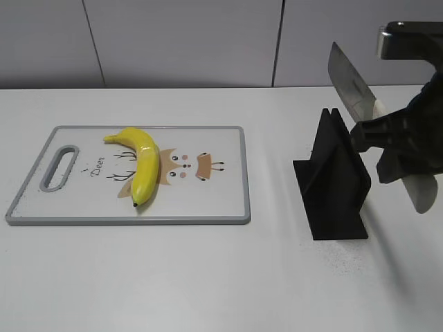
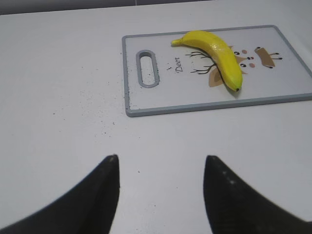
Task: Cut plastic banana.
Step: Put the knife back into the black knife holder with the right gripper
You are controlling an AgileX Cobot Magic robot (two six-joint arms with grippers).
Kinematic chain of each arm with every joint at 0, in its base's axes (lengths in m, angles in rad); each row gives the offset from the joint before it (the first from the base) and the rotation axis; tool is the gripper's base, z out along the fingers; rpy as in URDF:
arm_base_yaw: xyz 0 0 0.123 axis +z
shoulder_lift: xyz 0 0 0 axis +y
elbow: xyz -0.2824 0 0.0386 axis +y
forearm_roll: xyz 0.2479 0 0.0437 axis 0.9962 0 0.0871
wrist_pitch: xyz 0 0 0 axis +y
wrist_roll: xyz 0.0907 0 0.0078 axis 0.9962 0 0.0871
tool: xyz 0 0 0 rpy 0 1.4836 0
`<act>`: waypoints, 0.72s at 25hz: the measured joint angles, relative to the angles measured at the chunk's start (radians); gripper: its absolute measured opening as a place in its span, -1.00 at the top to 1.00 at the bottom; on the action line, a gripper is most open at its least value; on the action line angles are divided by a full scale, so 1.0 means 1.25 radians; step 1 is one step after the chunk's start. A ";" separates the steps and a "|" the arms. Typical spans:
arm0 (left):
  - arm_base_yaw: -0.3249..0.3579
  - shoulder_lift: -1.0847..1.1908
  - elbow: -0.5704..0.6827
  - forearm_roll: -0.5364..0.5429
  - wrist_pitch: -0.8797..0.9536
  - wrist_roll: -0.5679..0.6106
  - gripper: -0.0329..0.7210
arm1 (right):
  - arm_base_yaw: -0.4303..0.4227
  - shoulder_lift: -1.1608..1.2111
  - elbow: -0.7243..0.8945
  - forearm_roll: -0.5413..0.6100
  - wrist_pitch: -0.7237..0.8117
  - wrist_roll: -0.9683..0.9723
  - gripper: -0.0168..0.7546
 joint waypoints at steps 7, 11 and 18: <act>0.000 0.000 0.000 0.000 0.000 0.000 -0.51 | 0.000 0.000 0.069 -0.002 -0.065 0.004 0.54; 0.000 0.000 0.000 0.000 0.000 0.000 -0.51 | 0.000 -0.001 0.087 -0.002 -0.105 0.005 0.54; 0.000 0.000 0.000 0.000 0.000 0.000 -0.51 | 0.000 -0.001 0.091 -0.063 -0.121 0.031 0.54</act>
